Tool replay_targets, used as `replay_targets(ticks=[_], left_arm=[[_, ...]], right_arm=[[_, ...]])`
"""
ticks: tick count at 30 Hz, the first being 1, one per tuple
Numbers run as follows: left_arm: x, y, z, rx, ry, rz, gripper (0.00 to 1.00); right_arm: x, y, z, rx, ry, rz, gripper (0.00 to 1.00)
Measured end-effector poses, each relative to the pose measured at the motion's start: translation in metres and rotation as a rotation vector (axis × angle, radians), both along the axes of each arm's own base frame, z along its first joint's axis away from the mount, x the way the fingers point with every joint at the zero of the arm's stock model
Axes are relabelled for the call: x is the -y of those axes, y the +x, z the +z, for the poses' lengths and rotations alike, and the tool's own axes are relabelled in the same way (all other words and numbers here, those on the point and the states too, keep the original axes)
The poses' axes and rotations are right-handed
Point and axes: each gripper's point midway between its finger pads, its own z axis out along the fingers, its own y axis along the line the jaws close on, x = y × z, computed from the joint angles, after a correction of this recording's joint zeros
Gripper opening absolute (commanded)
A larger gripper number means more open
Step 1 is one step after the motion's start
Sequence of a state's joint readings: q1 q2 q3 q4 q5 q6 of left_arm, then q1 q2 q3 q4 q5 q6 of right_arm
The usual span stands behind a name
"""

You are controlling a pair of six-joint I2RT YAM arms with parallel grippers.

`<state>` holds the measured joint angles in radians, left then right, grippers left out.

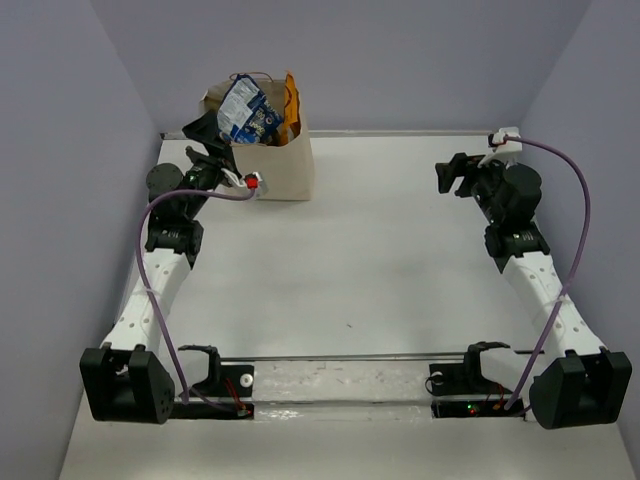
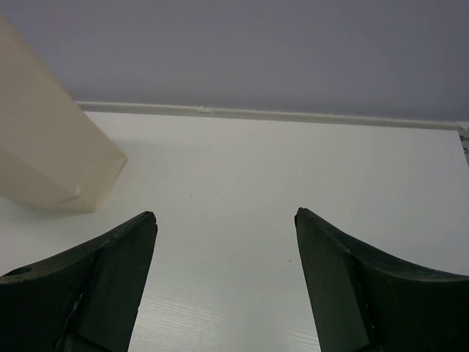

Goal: Take the snacks out of the paper bag

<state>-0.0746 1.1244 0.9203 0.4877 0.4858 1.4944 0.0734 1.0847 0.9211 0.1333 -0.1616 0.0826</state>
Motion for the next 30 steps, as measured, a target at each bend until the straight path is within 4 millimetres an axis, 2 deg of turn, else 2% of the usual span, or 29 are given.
replay_targets(ticks=[3, 6, 9, 10, 13, 16, 18, 23, 26, 30], left_arm=[[0.005, 0.005, -0.001, -0.002, 0.009, -0.005, 0.92], [0.009, 0.016, -0.014, -0.03, 0.027, -0.01, 0.87], [0.013, 0.031, -0.031, -0.068, 0.041, -0.011, 0.58], [0.015, 0.038, -0.035, -0.08, 0.043, -0.01, 0.34], [0.019, 0.052, -0.043, -0.099, 0.03, 0.0, 0.0], [0.026, 0.052, -0.038, -0.09, 0.007, -0.012, 0.0], [0.032, 0.044, -0.034, -0.089, -0.012, -0.03, 0.0], [0.039, 0.007, -0.045, -0.112, -0.04, -0.08, 0.0], [0.051, -0.021, -0.048, -0.124, -0.064, -0.134, 0.0], [0.066, -0.054, -0.044, -0.114, -0.082, -0.214, 0.0]], right_arm=[[0.0, 0.0, -0.008, -0.018, -0.001, 0.001, 0.82], [0.0, -0.001, -0.013, -0.03, -0.001, 0.0, 0.82], [0.0, -0.001, -0.012, -0.027, -0.001, 0.0, 0.82], [0.0, -0.001, -0.012, -0.027, -0.001, 0.0, 0.82], [0.0, -0.001, -0.012, -0.027, 0.0, 0.0, 0.82], [0.0, -0.001, -0.012, -0.027, 0.001, -0.001, 0.82], [0.0, -0.002, -0.01, -0.022, 0.002, -0.001, 0.82], [0.0, -0.007, -0.007, -0.008, 0.006, 0.002, 0.79], [-0.002, -0.007, -0.008, -0.016, 0.011, 0.009, 0.77], [-0.021, 0.0, -0.008, -0.059, 0.01, 0.052, 0.76]])
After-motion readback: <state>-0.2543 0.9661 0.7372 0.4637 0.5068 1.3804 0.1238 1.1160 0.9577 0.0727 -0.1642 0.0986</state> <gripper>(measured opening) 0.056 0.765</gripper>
